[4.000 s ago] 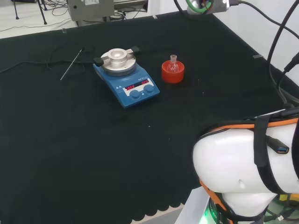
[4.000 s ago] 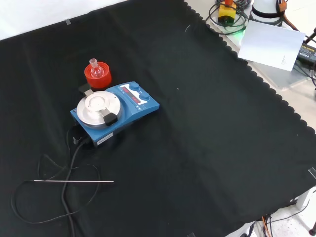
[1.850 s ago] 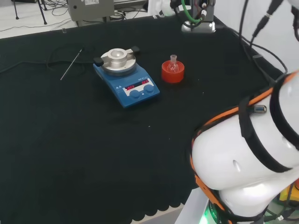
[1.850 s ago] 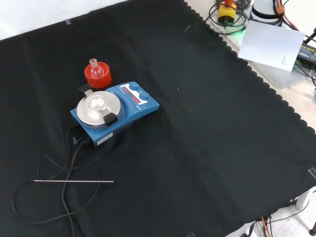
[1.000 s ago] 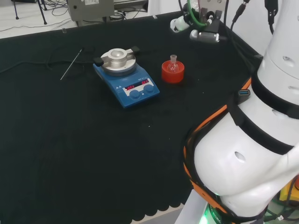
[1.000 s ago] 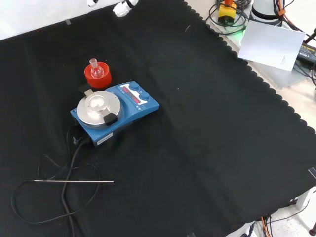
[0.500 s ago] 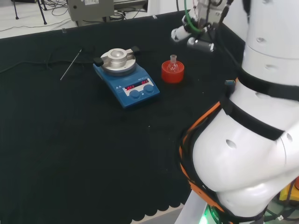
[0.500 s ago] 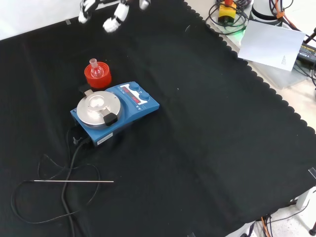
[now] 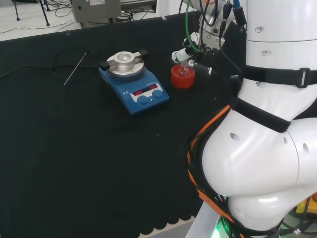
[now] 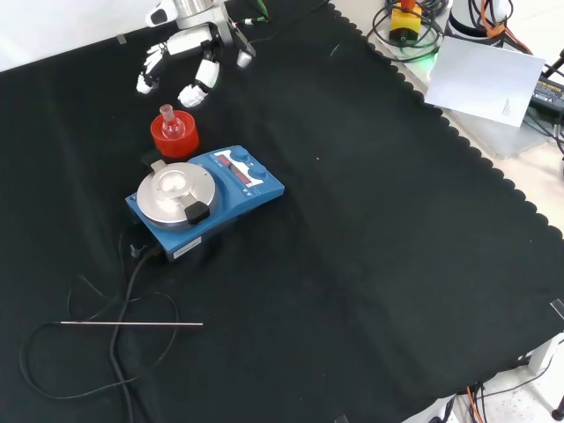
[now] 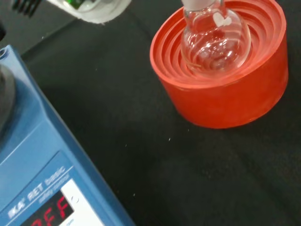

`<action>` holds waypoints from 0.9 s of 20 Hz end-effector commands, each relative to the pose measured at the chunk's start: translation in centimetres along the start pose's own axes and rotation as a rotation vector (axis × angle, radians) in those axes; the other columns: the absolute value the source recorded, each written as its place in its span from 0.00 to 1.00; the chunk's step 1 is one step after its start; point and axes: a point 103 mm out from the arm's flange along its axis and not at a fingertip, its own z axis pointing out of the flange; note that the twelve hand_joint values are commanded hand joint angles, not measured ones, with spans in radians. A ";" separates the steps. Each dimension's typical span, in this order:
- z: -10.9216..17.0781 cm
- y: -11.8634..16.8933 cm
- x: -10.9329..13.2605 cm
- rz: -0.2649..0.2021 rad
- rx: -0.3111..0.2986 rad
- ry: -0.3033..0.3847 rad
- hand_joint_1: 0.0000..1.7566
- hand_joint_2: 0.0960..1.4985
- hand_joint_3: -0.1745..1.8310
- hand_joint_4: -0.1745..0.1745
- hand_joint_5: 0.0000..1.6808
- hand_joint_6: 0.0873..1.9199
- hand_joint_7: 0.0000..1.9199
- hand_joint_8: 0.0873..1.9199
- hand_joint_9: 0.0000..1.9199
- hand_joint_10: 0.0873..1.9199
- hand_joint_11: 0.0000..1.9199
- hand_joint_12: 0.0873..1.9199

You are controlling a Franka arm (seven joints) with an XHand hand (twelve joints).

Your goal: Pick up the round-bottom flask.

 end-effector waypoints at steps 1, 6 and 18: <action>0.7 1.2 -1.1 0.018 -0.035 0.052 0.47 0.40 0.42 0.37 0.32 0.00 0.13 0.30 0.21 0.33 0.01 0.69; 1.4 1.4 -1.9 0.024 -0.033 0.073 0.47 0.40 0.42 0.37 0.32 0.00 0.14 0.30 0.21 0.33 0.01 0.69; 3.2 1.8 -2.5 0.015 -0.072 0.077 0.50 0.38 0.42 0.37 0.37 0.00 0.15 0.30 0.22 0.33 0.02 0.69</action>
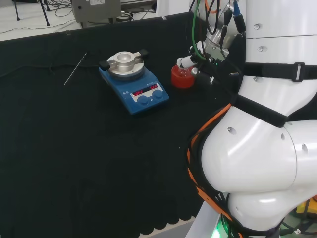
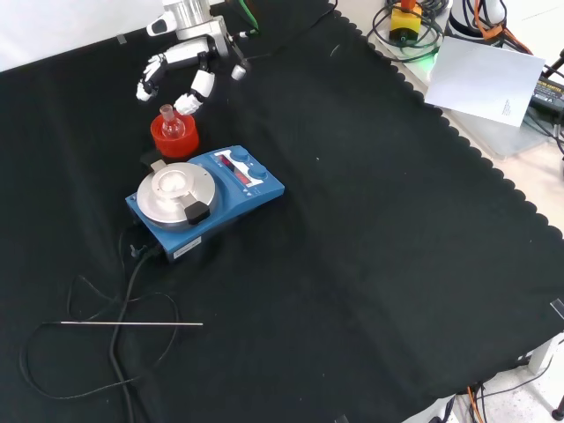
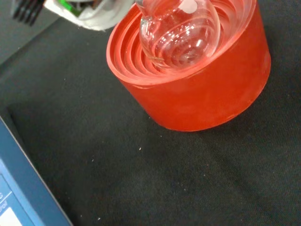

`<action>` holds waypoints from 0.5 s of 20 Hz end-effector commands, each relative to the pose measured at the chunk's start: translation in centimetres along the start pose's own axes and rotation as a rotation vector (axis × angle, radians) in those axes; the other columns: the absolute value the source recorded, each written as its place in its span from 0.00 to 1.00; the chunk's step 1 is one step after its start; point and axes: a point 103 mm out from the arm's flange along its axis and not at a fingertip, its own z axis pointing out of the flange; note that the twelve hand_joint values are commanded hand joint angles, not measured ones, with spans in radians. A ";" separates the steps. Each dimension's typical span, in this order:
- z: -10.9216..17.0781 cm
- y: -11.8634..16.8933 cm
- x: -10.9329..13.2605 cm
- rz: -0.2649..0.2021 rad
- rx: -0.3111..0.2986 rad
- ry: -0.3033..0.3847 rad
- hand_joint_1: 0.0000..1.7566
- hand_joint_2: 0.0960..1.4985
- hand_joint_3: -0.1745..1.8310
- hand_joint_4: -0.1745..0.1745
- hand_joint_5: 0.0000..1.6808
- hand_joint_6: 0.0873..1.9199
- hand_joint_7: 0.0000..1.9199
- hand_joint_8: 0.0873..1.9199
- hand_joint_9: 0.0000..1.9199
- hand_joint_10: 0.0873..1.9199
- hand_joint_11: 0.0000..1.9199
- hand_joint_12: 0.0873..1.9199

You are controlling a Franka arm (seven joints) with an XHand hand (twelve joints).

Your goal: Pick up the round-bottom flask.

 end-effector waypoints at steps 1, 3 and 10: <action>0.8 -0.2 0.3 -0.028 -0.033 0.005 0.50 0.38 0.42 0.37 0.38 0.00 0.16 0.30 0.23 0.33 0.02 0.69; 0.9 -0.1 0.3 -0.030 -0.030 0.004 0.51 0.37 0.42 0.37 0.39 0.01 0.16 0.30 0.23 0.33 0.02 0.69; 1.7 0.5 0.4 -0.047 -0.051 -0.017 0.52 0.37 0.43 0.38 0.40 0.03 0.17 0.29 0.24 0.31 0.03 0.69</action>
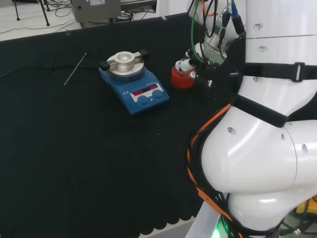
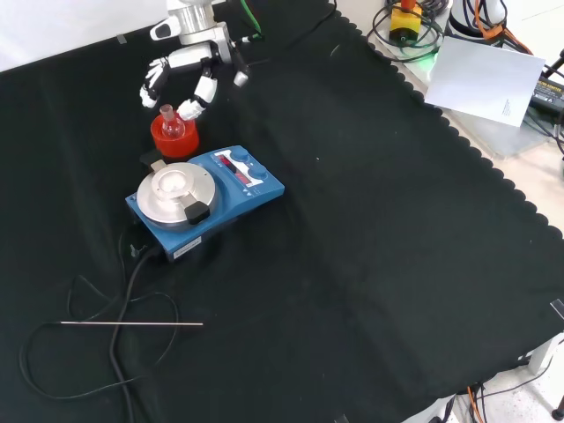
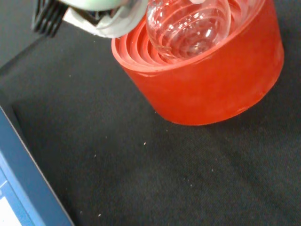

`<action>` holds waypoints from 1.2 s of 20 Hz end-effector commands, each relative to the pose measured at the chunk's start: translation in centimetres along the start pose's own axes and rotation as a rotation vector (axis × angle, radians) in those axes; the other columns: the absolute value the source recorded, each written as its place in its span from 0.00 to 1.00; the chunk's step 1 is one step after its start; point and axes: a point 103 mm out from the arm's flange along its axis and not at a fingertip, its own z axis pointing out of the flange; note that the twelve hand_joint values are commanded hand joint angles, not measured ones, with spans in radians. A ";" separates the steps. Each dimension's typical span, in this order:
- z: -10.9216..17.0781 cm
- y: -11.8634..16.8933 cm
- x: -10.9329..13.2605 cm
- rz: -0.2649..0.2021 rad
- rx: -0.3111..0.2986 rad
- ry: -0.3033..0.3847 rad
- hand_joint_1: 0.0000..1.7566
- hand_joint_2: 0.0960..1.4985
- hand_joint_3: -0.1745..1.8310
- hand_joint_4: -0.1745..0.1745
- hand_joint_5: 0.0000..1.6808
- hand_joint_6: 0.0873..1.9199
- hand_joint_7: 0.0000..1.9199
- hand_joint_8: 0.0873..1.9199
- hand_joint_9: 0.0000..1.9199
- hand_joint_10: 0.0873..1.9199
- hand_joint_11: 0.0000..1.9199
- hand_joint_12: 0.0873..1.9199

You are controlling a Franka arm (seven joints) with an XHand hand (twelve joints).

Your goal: Pick up the round-bottom flask.

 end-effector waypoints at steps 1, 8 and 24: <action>0.6 0.5 0.2 -0.015 -0.021 -0.015 0.52 0.37 0.43 0.38 0.40 0.03 0.17 0.29 0.24 0.31 0.03 0.69; 1.0 1.0 0.1 -0.018 -0.028 -0.021 0.52 0.37 0.43 0.38 0.41 0.06 0.17 0.29 0.24 0.31 0.03 0.68; 1.0 1.7 -1.2 0.015 -0.070 0.019 0.53 0.38 0.43 0.38 0.36 0.26 0.18 0.29 0.25 0.31 0.04 0.69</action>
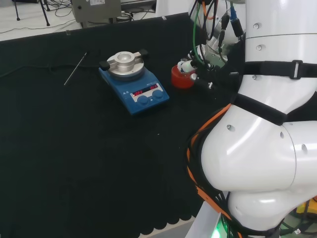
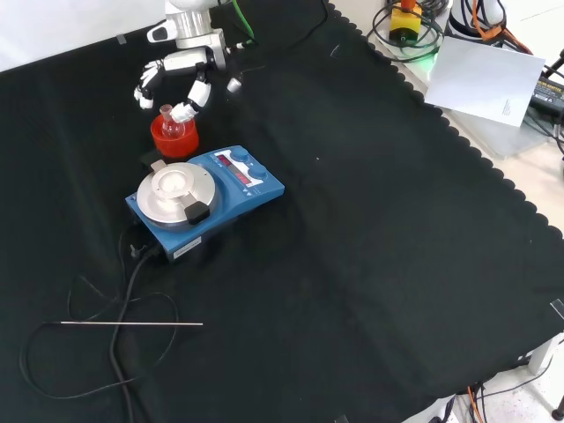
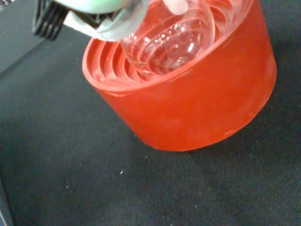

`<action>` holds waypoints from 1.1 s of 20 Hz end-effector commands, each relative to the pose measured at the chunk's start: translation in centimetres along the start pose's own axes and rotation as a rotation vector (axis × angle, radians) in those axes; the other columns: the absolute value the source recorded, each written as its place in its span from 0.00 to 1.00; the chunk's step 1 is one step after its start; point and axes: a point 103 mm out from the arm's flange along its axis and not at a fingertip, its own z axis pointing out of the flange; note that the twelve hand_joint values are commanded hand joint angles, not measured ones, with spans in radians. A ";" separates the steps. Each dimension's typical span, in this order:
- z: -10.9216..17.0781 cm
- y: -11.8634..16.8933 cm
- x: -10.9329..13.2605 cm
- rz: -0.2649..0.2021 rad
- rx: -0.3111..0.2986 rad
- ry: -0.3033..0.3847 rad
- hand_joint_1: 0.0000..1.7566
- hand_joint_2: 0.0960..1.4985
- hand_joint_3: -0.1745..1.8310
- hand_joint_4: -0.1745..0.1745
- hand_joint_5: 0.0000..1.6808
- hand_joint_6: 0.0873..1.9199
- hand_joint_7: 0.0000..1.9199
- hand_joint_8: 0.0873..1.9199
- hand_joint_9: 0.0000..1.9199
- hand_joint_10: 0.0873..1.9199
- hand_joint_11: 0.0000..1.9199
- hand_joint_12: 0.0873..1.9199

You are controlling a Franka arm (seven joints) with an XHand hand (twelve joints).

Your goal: Pick up the round-bottom flask.

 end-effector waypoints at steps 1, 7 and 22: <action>0.2 -0.2 0.1 0.001 -0.011 0.002 0.53 0.38 0.43 0.37 0.36 0.27 0.19 0.29 0.25 0.31 0.04 0.69; 0.5 -0.3 0.9 -0.014 -0.009 -0.006 0.53 0.38 0.43 0.38 0.36 0.30 0.19 0.29 0.25 0.31 0.04 0.68; 0.2 -0.2 0.4 0.002 -0.037 -0.008 0.54 0.41 0.43 0.42 0.43 0.36 0.21 0.30 0.27 0.31 0.06 0.69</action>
